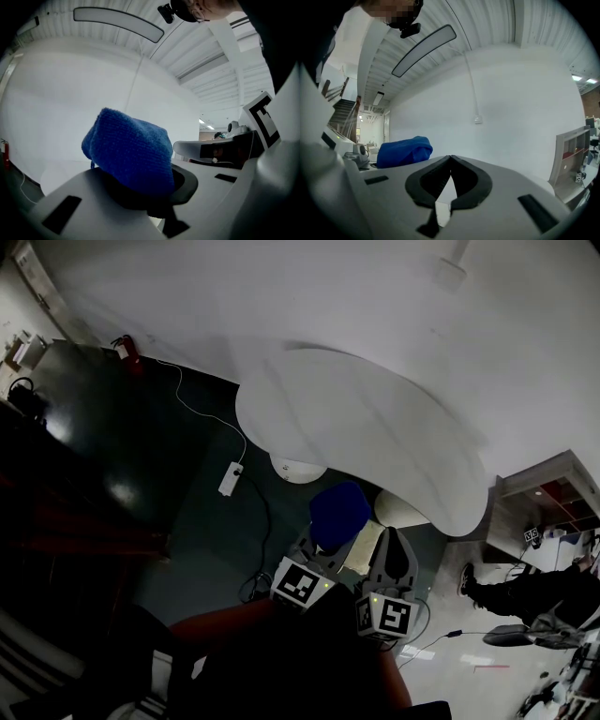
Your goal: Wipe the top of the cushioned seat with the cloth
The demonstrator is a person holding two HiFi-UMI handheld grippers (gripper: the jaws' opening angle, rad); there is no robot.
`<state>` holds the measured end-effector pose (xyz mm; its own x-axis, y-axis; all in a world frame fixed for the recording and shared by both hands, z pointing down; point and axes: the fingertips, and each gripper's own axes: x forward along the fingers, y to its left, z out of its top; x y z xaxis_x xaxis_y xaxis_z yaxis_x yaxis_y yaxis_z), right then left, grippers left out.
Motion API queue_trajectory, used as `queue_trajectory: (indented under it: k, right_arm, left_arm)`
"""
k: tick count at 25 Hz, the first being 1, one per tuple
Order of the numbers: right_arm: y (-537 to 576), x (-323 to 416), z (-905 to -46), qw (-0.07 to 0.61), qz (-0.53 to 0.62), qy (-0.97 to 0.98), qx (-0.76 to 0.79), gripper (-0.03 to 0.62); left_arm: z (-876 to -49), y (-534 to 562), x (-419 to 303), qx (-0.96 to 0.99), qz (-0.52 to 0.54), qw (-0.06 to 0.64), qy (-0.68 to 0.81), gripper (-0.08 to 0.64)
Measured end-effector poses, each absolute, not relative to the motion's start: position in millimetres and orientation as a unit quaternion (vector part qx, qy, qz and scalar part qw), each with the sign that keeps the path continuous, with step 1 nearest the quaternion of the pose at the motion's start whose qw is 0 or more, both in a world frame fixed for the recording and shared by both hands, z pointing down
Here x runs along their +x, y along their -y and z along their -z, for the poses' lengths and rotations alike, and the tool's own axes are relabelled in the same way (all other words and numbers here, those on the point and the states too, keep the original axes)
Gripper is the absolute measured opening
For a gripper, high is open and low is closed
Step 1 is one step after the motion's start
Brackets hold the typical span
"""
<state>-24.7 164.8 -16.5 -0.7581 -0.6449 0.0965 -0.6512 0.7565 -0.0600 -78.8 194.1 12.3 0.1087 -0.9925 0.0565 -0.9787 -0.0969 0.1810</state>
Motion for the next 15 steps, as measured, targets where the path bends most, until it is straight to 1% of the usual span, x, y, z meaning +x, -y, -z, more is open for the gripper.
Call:
queue_trajectory:
  k: [3,7,12,15]
  right_arm:
    - [-166.4,-24.5,15.3,0.036,-0.042,0.937,0.345,0.035]
    - [-169.1,-27.4,14.4,0.032,-0.04,0.941,0.336,0.035]
    - [-172.9,-39.1,13.2,0.04,-0.072,0.942,0.325,0.035]
    - [-174.8,-42.1,5.5,0.05,-0.071,0.942,0.324,0.035]
  left_arm:
    - [-13.9,-194.3,-80.3,0.738,0.041,0.092,0.667,0.04]
    - [-8.3,-195.6,-78.5,0.749,0.038,0.079,0.657,0.04]
    - [-12.6,-200.9,-87.9,0.741,0.038,0.084,0.665,0.04]
    - [-15.4,-202.9,-95.0,0.738,0.024,0.076,0.671,0.04]
